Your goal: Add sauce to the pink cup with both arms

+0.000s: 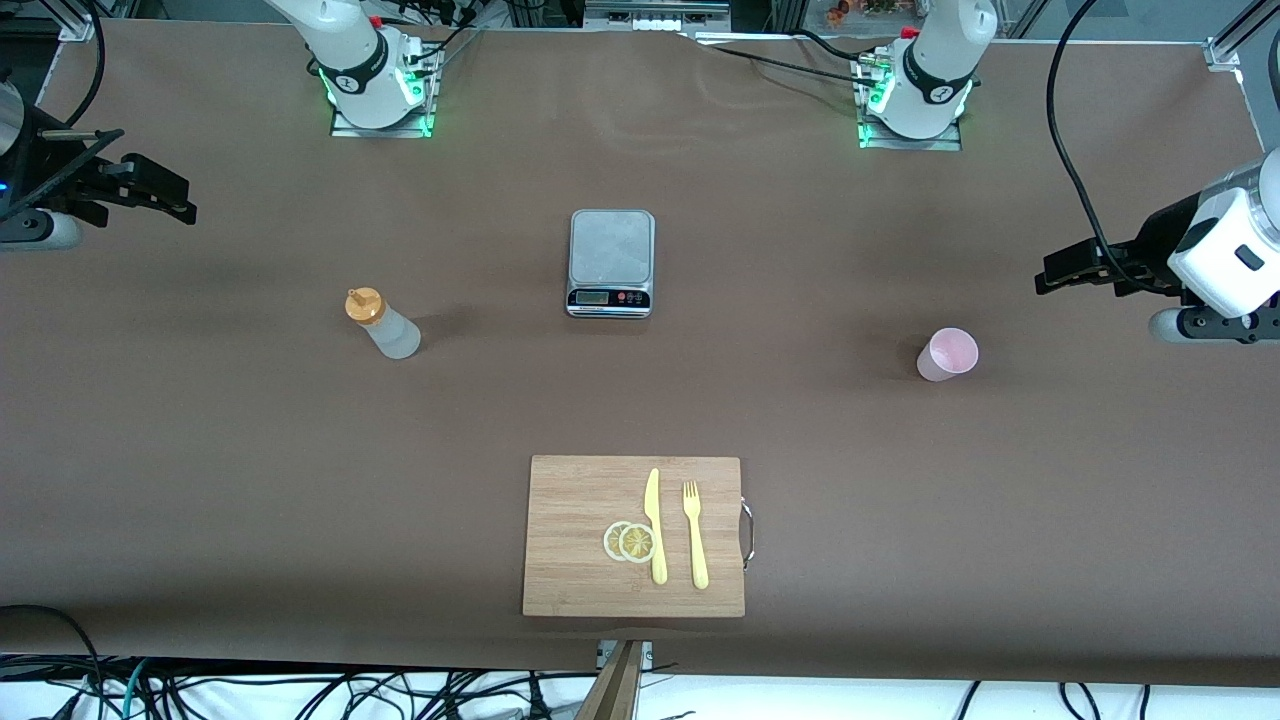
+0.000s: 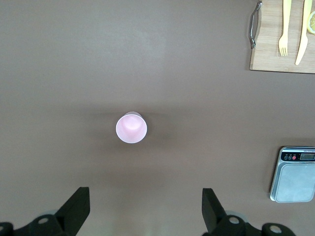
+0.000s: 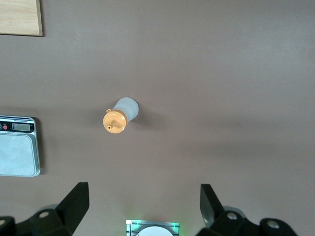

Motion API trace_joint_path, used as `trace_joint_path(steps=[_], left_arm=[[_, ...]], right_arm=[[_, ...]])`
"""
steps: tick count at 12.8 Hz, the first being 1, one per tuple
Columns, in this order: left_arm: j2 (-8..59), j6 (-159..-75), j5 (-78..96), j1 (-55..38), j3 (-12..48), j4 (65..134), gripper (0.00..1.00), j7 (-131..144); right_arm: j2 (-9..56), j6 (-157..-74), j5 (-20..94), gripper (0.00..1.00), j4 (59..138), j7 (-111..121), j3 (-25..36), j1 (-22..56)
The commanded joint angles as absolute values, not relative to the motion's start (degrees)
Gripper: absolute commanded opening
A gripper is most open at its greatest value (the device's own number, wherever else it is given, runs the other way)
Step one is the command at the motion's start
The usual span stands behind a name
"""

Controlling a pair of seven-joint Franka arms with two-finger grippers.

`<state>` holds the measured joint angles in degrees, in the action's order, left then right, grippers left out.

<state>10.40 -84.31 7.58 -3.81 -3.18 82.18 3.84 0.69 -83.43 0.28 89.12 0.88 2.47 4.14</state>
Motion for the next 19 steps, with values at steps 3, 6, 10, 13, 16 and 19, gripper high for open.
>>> trace_joint_path(steps=[3, 6, 10, 13, 16, 19], left_arm=[[11.4, -83.2, 6.4, -3.7, -3.2, 80.1, 1.00, 4.4], [11.4, -83.2, 6.6, -3.4, -3.3, 80.1, 1.00, 4.5], [13.4, -83.3, 6.7, -2.9, -3.5, 80.1, 1.00, 3.9], [16.0, -83.7, 6.6, -3.1, -3.4, 80.5, 1.00, 3.7], [19.8, -89.7, 3.6, -4.7, -3.4, 84.0, 1.00, 3.7], [20.1, -98.4, 2.8, -5.0, -3.5, 91.9, 1.00, 1.1]], right_arm=[[0.4, -82.5, 0.4, 1.00, 88.3, 0.3, 2.4, 4.2], [0.4, -82.5, 0.4, 1.00, 88.3, 0.3, 2.4, 4.2], [0.4, -82.5, 0.4, 1.00, 88.2, 0.3, 2.3, 4.2], [0.4, -82.5, 0.4, 1.00, 88.2, 0.2, 2.4, 4.2], [0.4, -82.6, 0.4, 1.00, 88.3, 0.2, 2.4, 4.2], [0.5, -82.5, 0.4, 1.00, 88.3, 0.4, 2.5, 4.0]])
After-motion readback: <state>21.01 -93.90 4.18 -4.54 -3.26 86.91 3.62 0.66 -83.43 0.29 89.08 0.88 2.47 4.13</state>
